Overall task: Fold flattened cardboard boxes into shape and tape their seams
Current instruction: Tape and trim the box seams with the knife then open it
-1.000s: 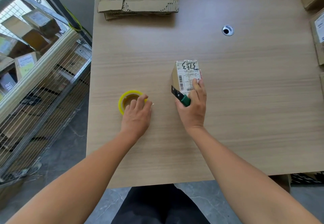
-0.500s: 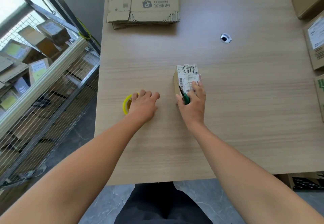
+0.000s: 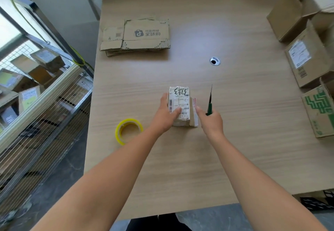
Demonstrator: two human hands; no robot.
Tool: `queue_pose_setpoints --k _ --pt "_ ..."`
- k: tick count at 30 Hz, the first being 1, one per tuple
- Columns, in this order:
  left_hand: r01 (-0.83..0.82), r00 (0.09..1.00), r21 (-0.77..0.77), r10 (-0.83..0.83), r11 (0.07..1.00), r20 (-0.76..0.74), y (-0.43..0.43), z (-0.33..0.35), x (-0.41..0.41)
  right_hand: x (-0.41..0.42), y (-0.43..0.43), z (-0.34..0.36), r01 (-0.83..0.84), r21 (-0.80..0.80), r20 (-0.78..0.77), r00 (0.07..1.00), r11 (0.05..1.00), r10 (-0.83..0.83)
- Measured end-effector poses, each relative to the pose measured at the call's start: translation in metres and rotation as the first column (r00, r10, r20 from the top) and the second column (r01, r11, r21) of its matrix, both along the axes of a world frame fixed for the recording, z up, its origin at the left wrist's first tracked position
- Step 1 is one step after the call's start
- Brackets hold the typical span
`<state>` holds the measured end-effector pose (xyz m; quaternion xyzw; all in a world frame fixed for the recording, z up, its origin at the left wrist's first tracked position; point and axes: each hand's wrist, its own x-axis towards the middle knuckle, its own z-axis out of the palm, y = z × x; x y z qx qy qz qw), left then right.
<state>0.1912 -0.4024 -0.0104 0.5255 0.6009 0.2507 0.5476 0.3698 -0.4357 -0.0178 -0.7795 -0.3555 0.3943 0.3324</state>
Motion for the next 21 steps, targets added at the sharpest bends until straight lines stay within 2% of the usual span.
queue_pose_setpoints --k 4,6,10,13,15,19,21 --pt "-0.042 0.995 -0.112 0.052 0.993 0.082 -0.001 -0.008 -0.007 0.010 -0.027 -0.014 -0.064 -0.237 0.014 0.997 0.969 0.070" --pt "-0.030 0.995 -0.145 0.044 0.989 0.093 0.000 -0.009 -0.013 0.005 -0.051 -0.016 -0.085 -0.244 0.031 0.995 0.966 0.096" --pt "0.048 0.998 -0.162 -0.040 0.986 0.050 0.008 -0.001 -0.023 -0.017 -0.128 -0.027 -0.222 -0.224 0.172 0.949 0.949 0.263" --pt "0.103 0.995 -0.189 -0.104 0.977 0.008 0.013 0.004 -0.024 -0.043 -0.175 -0.035 -0.466 -0.199 0.248 0.827 0.862 0.504" --pt "0.116 0.993 -0.195 -0.117 0.974 0.006 0.014 0.007 -0.023 -0.062 -0.170 -0.043 -0.590 -0.199 0.302 0.722 0.782 0.622" --pt "0.137 0.990 -0.173 -0.138 0.975 0.006 0.017 0.009 -0.026 -0.095 -0.124 -0.041 -0.563 -0.226 0.358 0.711 0.795 0.606" --pt "0.161 0.987 -0.186 -0.159 0.969 0.025 0.020 0.010 -0.027 -0.099 -0.112 -0.042 -0.575 -0.247 0.325 0.709 0.780 0.626"
